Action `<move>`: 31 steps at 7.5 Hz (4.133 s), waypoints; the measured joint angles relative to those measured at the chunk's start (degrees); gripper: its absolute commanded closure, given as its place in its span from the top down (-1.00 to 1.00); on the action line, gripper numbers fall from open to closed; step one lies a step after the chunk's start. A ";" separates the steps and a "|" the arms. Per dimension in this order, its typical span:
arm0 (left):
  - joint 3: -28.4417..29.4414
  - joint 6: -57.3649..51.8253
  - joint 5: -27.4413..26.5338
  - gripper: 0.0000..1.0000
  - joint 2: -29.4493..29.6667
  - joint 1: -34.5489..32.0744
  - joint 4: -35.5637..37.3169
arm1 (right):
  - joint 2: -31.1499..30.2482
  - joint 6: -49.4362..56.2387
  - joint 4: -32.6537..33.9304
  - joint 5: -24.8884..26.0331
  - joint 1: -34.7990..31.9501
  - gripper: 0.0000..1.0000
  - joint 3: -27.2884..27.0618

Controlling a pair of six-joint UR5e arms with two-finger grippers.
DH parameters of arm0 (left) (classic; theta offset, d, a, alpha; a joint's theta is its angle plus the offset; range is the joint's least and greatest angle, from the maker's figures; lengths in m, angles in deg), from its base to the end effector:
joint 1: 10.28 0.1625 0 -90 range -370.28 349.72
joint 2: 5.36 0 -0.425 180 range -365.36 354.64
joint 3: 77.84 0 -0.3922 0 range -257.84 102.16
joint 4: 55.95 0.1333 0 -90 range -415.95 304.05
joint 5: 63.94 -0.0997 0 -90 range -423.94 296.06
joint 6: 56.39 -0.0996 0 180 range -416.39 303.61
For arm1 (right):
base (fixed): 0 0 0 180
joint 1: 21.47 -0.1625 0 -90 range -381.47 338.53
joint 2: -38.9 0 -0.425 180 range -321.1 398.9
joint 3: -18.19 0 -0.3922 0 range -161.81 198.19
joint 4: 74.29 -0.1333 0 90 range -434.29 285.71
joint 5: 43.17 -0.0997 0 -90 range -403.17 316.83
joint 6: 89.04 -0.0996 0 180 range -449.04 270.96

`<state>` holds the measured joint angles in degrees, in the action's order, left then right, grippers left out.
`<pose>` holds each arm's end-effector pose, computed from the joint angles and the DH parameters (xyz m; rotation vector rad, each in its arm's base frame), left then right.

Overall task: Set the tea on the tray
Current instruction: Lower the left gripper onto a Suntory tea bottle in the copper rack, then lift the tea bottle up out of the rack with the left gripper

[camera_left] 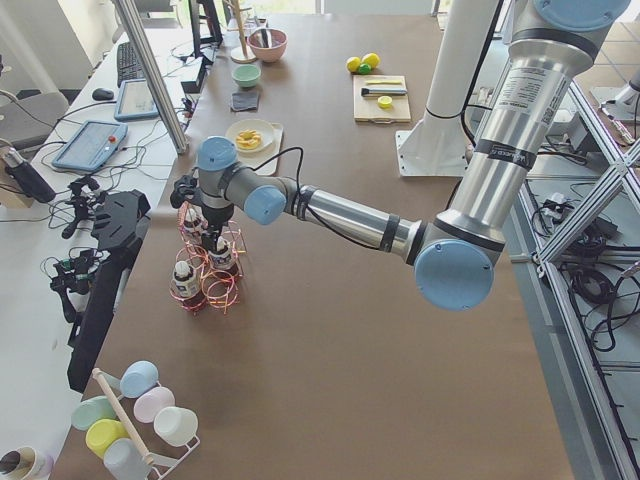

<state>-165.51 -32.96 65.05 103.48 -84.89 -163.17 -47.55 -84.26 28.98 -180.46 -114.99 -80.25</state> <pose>0.1015 -0.6350 0.4623 0.3134 0.8096 0.0688 0.0912 -0.5035 0.5750 0.0387 -0.8247 -0.0115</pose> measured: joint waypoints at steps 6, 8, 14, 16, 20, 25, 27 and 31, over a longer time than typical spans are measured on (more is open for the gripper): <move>0.21 0.27 -1.59 0.68 -0.31 0.33 -1.07 | -0.14 0.05 0.09 0.00 0.00 0.99 -0.01; 0.46 0.34 -2.23 0.60 -0.17 0.91 -1.20 | -0.49 0.05 0.05 -0.11 0.00 0.99 -0.01; 3.20 0.38 -2.32 -0.98 -0.39 1.22 -5.82 | -0.91 0.05 0.04 -0.15 -0.14 0.99 -0.54; 3.00 1.07 -2.06 -1.00 -0.09 1.08 -6.28 | -1.38 0.05 0.08 -0.14 -0.18 0.99 -1.28; 0.10 1.14 -1.10 -1.00 -0.10 -1.20 -5.63 | -2.40 0.12 0.09 -0.26 -0.78 0.99 -1.89; -16.75 0.57 -0.57 -1.00 -2.31 -6.06 8.18 | -4.66 0.41 0.00 -0.27 -1.07 0.99 -2.51; -20.55 1.00 -0.67 -1.00 -1.82 -7.07 12.10 | -4.99 0.61 0.00 -0.26 -1.31 0.99 -2.58; -28.25 12.81 -2.69 -1.00 4.44 0.85 25.23 | -6.03 0.54 0.00 -0.04 -1.41 0.99 -3.22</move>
<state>-193.76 -20.15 62.36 107.93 -84.05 -137.94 -53.58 -83.72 28.98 -180.50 -116.39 -83.46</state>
